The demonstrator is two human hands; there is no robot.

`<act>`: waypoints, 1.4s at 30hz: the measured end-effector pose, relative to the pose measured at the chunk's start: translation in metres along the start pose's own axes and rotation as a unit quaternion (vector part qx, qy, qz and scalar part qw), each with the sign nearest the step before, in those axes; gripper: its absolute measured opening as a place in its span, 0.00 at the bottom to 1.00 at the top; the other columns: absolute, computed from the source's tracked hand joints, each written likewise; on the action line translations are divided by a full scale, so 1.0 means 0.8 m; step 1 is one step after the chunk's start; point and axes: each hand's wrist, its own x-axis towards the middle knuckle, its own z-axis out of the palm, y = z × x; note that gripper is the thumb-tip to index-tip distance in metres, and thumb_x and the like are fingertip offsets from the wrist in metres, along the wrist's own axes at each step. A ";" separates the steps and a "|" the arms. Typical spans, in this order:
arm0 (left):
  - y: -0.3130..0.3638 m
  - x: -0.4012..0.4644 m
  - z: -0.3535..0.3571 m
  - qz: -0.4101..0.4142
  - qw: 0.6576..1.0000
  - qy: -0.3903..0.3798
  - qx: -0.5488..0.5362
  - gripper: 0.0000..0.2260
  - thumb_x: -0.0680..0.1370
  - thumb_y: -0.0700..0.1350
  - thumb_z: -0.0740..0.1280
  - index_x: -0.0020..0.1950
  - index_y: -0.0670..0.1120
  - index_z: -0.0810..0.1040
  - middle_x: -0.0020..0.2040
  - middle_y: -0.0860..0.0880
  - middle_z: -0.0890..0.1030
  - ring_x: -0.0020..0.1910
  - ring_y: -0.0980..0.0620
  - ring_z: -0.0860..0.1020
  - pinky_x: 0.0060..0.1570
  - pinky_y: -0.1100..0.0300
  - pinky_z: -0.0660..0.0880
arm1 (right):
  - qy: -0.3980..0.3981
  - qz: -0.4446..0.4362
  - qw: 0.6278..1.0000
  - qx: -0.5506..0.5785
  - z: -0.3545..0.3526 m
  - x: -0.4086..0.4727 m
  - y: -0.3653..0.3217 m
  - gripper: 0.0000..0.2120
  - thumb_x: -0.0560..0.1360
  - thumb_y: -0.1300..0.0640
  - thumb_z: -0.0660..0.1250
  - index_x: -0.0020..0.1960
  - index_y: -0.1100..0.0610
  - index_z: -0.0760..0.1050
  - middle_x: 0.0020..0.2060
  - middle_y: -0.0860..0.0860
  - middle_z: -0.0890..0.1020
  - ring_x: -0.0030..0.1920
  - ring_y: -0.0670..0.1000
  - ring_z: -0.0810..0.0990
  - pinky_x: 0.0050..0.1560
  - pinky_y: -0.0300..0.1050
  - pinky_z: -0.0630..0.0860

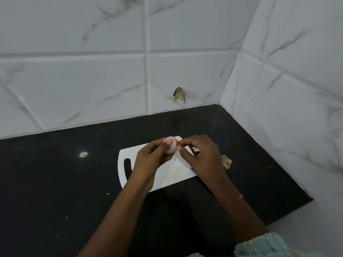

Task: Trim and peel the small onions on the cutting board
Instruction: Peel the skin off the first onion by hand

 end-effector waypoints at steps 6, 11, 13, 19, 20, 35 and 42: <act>0.000 0.001 -0.002 0.031 0.999 0.026 0.027 0.12 0.74 0.45 0.74 0.56 0.44 0.83 0.49 0.46 0.86 0.50 0.50 0.85 0.46 0.63 0.80 | 0.020 -0.008 0.998 -0.065 0.006 0.000 -0.005 0.11 0.72 0.48 0.67 0.44 0.53 0.83 0.40 0.47 0.85 0.46 0.48 0.79 0.49 0.45 0.73; 0.000 0.002 -0.006 0.048 0.995 0.048 0.078 0.13 0.73 0.47 0.75 0.56 0.45 0.83 0.52 0.45 0.85 0.52 0.48 0.84 0.50 0.59 0.81 | 0.010 -0.030 0.993 -0.111 0.005 0.002 -0.010 0.05 0.71 0.52 0.70 0.42 0.53 0.81 0.38 0.47 0.83 0.45 0.48 0.78 0.50 0.41 0.65; 0.000 0.003 -0.006 0.049 0.994 0.048 0.085 0.13 0.73 0.47 0.75 0.56 0.45 0.83 0.52 0.46 0.85 0.52 0.48 0.83 0.50 0.59 0.81 | -0.002 -0.032 0.993 -0.115 0.003 0.004 -0.012 0.07 0.72 0.50 0.67 0.41 0.53 0.79 0.38 0.46 0.82 0.45 0.48 0.77 0.50 0.41 0.63; 0.000 0.001 -0.006 0.044 0.995 0.043 0.083 0.12 0.74 0.46 0.74 0.56 0.44 0.83 0.51 0.46 0.85 0.51 0.49 0.84 0.48 0.61 0.81 | -0.049 -0.052 0.989 -0.132 0.000 0.008 -0.015 0.15 0.72 0.44 0.56 0.41 0.52 0.76 0.39 0.46 0.80 0.46 0.48 0.76 0.52 0.41 0.61; 0.001 0.001 -0.007 0.040 0.995 0.036 0.079 0.12 0.74 0.45 0.74 0.56 0.44 0.83 0.51 0.46 0.86 0.50 0.49 0.84 0.47 0.62 0.81 | -0.057 -0.055 0.989 -0.129 -0.001 0.009 -0.014 0.13 0.73 0.45 0.56 0.42 0.52 0.76 0.40 0.46 0.80 0.47 0.48 0.76 0.52 0.41 0.61; 0.012 0.000 -0.010 -0.006 0.999 -0.003 0.032 0.07 0.78 0.43 0.68 0.53 0.45 0.84 0.49 0.44 0.86 0.49 0.49 0.83 0.46 0.62 0.80 | -0.145 0.018 0.987 0.070 -0.012 0.010 -0.018 0.02 0.78 0.58 0.65 0.47 0.52 0.75 0.45 0.44 0.78 0.50 0.41 0.74 0.48 0.26 0.67; 0.013 -0.002 -0.010 0.013 0.999 -0.011 0.040 0.10 0.77 0.44 0.69 0.57 0.44 0.84 0.52 0.45 0.86 0.54 0.47 0.84 0.54 0.57 0.80 | -0.028 0.052 0.991 0.123 -0.004 0.008 -0.017 0.04 0.74 0.55 0.71 0.48 0.53 0.80 0.43 0.43 0.82 0.46 0.40 0.80 0.48 0.34 0.75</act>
